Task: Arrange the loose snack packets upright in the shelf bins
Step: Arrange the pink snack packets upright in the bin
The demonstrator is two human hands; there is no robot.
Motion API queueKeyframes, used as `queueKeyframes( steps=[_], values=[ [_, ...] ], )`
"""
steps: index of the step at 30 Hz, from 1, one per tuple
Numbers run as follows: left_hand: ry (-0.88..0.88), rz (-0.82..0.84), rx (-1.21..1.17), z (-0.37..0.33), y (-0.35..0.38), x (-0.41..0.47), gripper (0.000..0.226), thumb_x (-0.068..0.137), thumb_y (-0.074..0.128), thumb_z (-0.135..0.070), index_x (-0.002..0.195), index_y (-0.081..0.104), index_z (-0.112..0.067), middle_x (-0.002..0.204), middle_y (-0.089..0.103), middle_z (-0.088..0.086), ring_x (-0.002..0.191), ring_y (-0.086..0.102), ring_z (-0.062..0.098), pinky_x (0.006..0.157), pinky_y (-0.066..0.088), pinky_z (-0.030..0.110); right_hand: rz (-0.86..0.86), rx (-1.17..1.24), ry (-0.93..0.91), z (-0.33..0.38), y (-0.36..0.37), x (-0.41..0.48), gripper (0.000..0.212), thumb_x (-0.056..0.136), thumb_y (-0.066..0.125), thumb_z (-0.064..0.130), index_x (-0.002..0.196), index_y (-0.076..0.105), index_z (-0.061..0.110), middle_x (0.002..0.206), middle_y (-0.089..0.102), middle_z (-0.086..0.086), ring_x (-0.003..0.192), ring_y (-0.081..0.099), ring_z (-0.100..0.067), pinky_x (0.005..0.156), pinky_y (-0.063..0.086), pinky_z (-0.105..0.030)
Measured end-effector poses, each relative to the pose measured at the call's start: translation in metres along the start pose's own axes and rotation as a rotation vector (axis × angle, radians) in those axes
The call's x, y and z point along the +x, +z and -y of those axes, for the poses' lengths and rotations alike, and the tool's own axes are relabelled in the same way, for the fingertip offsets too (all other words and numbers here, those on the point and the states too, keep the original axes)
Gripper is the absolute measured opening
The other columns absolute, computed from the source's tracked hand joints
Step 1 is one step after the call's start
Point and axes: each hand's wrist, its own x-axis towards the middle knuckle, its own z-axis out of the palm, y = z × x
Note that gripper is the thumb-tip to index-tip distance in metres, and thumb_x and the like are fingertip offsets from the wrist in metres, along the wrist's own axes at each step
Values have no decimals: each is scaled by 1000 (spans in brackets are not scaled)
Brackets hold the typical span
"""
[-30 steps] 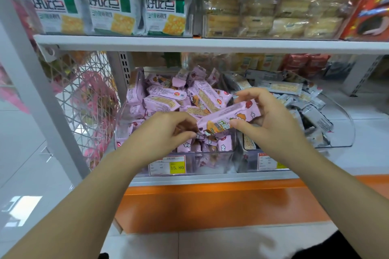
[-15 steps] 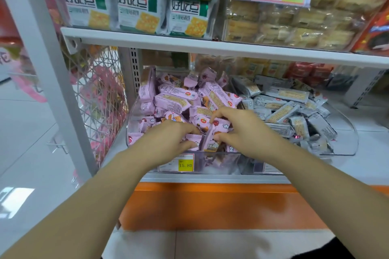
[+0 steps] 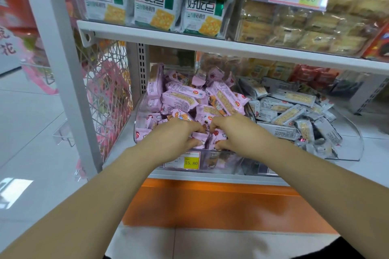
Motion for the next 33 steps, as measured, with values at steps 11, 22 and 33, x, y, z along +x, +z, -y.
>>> queueKeyframes(
  steps=[11, 22, 33],
  values=[
    [-12, -6, -13, -4, -2, -3, 34, 95, 55, -34, 129, 54, -33, 109, 66, 0, 88, 55, 18, 74, 45, 29, 86, 57, -67, -5, -9, 1, 32, 86, 68, 22, 117, 61, 22, 111, 63, -6, 103, 57, -23, 87, 48, -40],
    [-5, -27, -4, -6, -1, -5, 34, 96, 54, -32, 130, 55, -28, 105, 66, 4, 91, 58, 23, 74, 47, 33, 54, -142, -187, -9, -9, -1, 33, 89, 64, 24, 122, 58, 24, 102, 67, -6, 95, 59, -23, 77, 48, -37],
    [5, -44, -18, -5, 0, -3, 35, 96, 55, -33, 130, 54, -33, 92, 63, -2, 68, 50, 12, 68, 44, 30, 4, -132, -66, 4, 1, 3, 39, 90, 62, 19, 128, 52, 18, 72, 47, 1, 73, 51, -22, 58, 37, -29]
  ],
)
